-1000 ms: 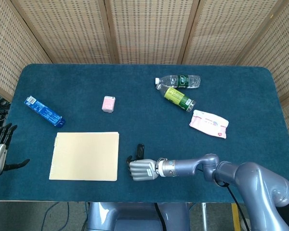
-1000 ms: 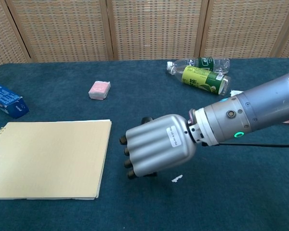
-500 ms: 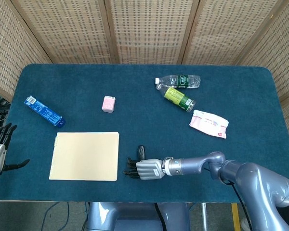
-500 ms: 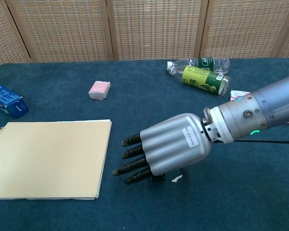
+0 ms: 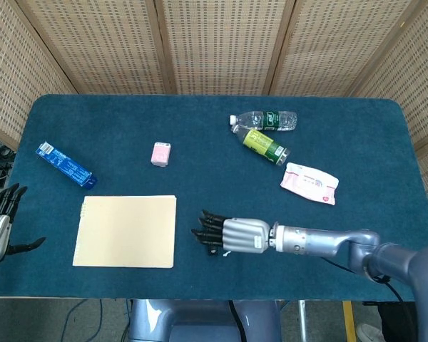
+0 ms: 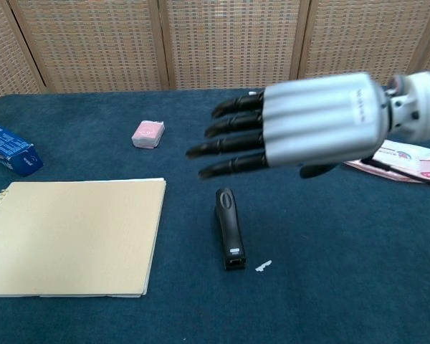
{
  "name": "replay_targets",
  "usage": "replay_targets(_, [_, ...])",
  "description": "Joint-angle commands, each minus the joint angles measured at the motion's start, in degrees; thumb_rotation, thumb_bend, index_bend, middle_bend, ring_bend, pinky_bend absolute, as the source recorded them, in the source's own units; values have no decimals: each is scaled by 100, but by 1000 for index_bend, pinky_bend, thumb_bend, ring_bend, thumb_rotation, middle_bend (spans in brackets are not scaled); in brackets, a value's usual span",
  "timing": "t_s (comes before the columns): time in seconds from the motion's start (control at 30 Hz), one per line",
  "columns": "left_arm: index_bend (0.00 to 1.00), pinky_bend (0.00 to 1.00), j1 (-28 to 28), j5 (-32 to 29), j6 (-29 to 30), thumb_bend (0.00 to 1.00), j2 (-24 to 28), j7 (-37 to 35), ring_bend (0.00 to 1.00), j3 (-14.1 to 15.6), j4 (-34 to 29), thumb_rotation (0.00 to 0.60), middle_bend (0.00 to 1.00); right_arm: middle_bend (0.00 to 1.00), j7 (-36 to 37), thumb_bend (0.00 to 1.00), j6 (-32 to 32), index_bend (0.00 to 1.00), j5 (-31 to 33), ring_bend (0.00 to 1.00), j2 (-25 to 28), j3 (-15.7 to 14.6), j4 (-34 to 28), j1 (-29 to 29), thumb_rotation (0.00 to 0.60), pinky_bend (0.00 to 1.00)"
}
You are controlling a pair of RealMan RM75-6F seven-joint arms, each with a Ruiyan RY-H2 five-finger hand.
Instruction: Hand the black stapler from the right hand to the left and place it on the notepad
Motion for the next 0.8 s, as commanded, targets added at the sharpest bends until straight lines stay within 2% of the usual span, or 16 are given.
replay_targets(0.03, [0,0,-111,273,88,0,-100,-7,0,-16,197,600,0,0,363,65,950,0,852,60,427,265,349,-963,600,97])
replay_targets(0.13, [0,0,-269,734,248,0,-227,-212,0,-23,474,600,0,0,736,6,1152,0,1647,7,455,398,740,-1631,600,17])
replay_targets(0.17, [0,0,-359,962,301,0,-270,-443,0,-14,578,600,0,0,1061,0,1209,0,2104,0,418,478,841,-1981,600,2])
replay_targets(0.23, [0,0,-473,1255,389,0,-328,-677,0,8,779,600,0,0,1583,0,1246,0,2568,0,330,567,920,-2359,600,0])
replay_targets(0.27, [0,0,-597,1538,496,0,-400,-736,0,5,958,600,0,0,2018,0,1209,0,2972,0,294,632,878,-2665,600,0])
replay_targets(0.37, [0,0,-940,2141,648,0,-606,-929,0,31,1344,600,0,0,2520,0,1258,0,3485,0,244,717,658,-3200,600,0])
replay_targets(0.47, [0,0,-1395,2708,581,0,-849,-1101,0,118,1757,600,0,0,2168,0,1406,0,3819,0,215,754,227,-3640,600,0])
replay_targets(0.6, [0,0,-2080,3401,303,0,-1130,-699,0,180,2102,600,0,0,1887,0,1549,0,4011,0,223,759,-451,-4033,600,0])
replay_targets(0.7, [0,0,-2524,3821,300,65,-1362,-612,0,193,2324,600,0,0,1795,0,1582,0,4102,0,223,814,-767,-4189,600,0])
replay_targets(0.8, [0,0,-3086,4229,16,115,-1575,-461,0,260,2598,600,0,0,1790,0,1690,0,4082,0,141,900,-856,-4310,600,0])
